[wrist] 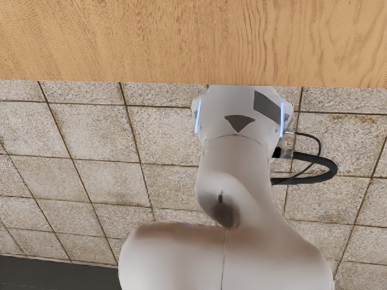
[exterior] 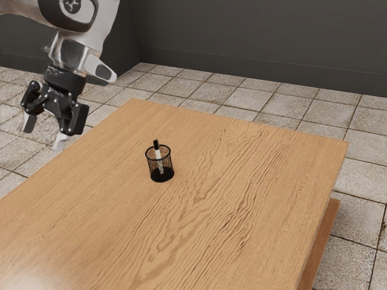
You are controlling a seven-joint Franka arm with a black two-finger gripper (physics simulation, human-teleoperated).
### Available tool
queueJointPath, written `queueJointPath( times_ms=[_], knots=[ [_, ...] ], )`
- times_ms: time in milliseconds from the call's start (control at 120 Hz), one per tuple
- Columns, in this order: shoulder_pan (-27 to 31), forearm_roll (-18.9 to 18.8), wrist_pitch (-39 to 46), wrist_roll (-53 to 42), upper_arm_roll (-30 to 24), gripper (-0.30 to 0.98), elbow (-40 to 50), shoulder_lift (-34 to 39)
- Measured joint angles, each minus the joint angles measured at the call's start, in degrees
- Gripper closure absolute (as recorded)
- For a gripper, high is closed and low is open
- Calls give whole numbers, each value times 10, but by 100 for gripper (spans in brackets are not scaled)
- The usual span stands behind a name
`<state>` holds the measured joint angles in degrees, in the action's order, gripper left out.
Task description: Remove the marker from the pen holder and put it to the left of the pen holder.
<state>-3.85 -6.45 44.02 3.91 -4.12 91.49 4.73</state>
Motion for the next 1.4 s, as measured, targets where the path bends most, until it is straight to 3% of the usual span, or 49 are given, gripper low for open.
queueJointPath(
  times_ms=[83, 167, 233, 292, 400, 500, 667, 1000, 1233, 1400],
  knots=[
    [-3, -29, 149, 7, -29, 0, 10, 3],
    [-10, -50, 247, 16, -37, 0, 11, -17],
    [-20, -67, 334, 29, -29, 0, -2, -86],
    [-18, -74, 424, 45, 9, 0, -33, -190],
    [16, -68, 571, 85, 55, 0, -63, -330],
    [10, -22, 660, 136, 61, 0, -82, -350],
    [18, 24, 733, 217, 64, 0, -60, -337],
    [21, -34, 880, 319, 57, 0, 41, -298],
    [21, -32, 897, 344, 39, 1, 97, -257],
    [31, -11, 884, 341, 39, 3, 110, -252]
  ],
)
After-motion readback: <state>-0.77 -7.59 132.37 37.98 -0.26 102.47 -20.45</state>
